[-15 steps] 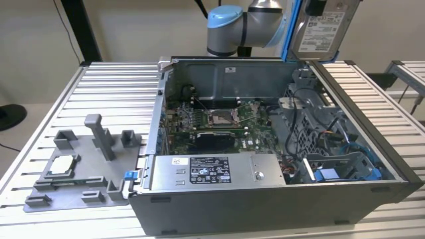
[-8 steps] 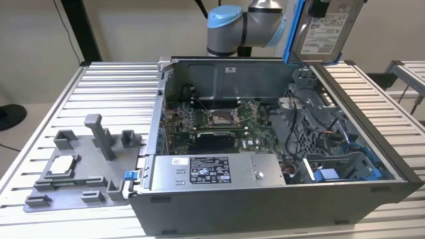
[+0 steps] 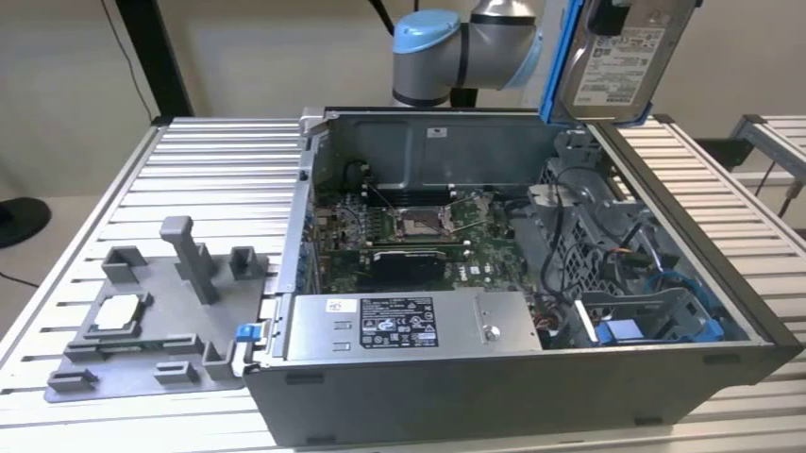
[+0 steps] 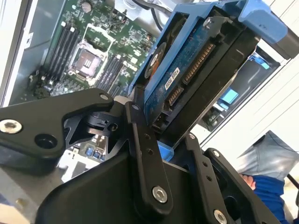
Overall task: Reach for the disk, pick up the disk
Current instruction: 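Pick up the disk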
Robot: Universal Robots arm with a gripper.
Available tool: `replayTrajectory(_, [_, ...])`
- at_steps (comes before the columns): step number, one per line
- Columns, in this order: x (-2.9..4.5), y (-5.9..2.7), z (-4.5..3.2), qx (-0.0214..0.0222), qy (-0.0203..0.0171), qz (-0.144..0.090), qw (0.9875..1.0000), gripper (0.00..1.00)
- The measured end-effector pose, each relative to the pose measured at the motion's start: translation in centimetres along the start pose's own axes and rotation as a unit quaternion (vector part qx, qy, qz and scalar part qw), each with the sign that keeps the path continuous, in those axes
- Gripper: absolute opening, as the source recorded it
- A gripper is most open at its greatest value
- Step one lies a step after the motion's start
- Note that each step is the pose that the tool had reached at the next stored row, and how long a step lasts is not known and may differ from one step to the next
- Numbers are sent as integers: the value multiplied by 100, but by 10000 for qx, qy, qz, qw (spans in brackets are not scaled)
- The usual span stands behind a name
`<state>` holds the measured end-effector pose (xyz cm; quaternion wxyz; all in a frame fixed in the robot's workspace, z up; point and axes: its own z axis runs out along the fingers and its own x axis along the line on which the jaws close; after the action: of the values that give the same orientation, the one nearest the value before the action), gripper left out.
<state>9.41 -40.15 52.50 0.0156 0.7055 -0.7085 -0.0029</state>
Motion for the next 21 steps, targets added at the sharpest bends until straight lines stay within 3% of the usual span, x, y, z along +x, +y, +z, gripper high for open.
replayTrajectory(13, [162,-26,2,-2,3,0,10000,0])
replayTrajectory(21, [357,-64,5,-8,3,0,10000,0])
